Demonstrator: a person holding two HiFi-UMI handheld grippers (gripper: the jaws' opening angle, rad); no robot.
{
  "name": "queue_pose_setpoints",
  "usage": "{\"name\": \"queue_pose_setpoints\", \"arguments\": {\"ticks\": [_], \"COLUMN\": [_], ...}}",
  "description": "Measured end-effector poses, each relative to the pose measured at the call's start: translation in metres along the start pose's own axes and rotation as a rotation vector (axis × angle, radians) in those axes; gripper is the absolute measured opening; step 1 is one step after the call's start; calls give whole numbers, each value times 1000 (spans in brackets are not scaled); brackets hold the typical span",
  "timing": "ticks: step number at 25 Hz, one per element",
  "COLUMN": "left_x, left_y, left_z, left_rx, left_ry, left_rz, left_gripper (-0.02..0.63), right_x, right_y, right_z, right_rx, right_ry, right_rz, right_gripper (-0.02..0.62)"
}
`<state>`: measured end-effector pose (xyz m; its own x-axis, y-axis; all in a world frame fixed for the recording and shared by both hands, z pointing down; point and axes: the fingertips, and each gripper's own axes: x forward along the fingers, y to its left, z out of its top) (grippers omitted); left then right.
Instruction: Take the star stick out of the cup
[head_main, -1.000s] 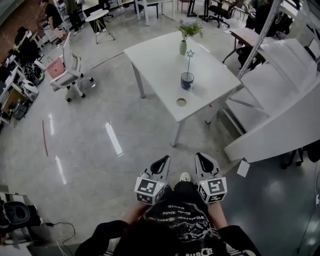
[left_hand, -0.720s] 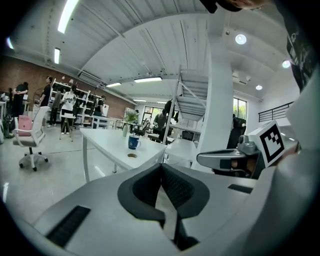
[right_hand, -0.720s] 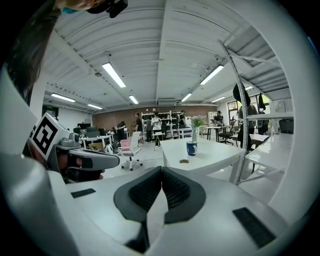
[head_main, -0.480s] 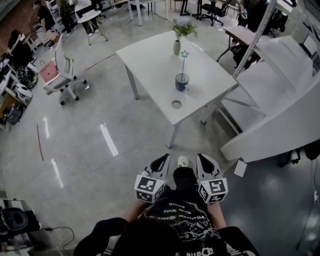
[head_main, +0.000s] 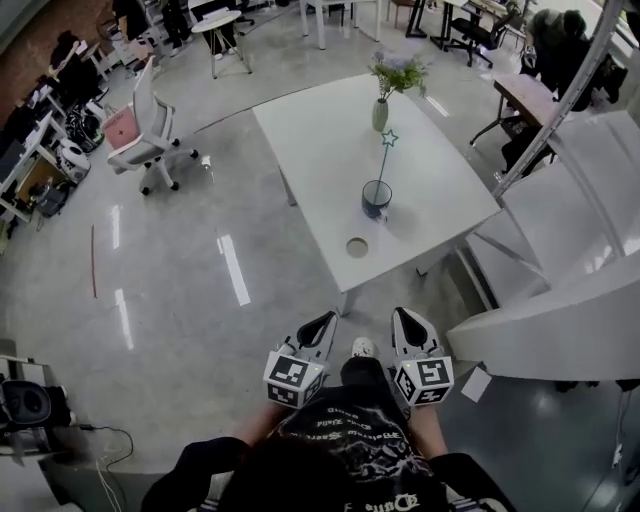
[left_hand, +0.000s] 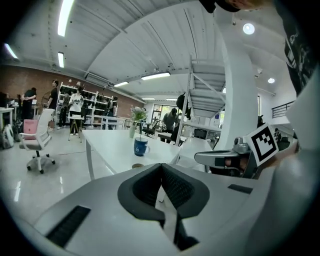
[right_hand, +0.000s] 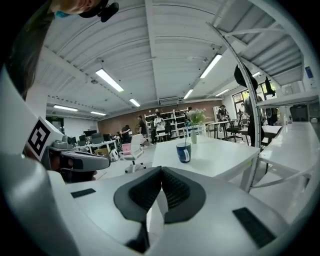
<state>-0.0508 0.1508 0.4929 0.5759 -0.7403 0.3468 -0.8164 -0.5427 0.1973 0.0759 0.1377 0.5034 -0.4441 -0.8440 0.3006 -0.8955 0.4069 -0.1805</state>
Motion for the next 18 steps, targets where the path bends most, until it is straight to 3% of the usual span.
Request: {"name": "queue_pose_setpoints", "arguments": {"ticks": [10, 18], "left_x": [105, 142], "left_y": [4, 7], "left_z": [27, 41], "left_rx": [-40, -49], "left_ry": [11, -8], "left_rz": [108, 126], "left_gripper": [20, 20], "right_x": [80, 98], "right_y": [-85, -117], "right_z": [38, 48], "right_rx": [-14, -14], "right_ry": [2, 7], "right_rz": [159, 173], "right_gripper": [9, 9]}}
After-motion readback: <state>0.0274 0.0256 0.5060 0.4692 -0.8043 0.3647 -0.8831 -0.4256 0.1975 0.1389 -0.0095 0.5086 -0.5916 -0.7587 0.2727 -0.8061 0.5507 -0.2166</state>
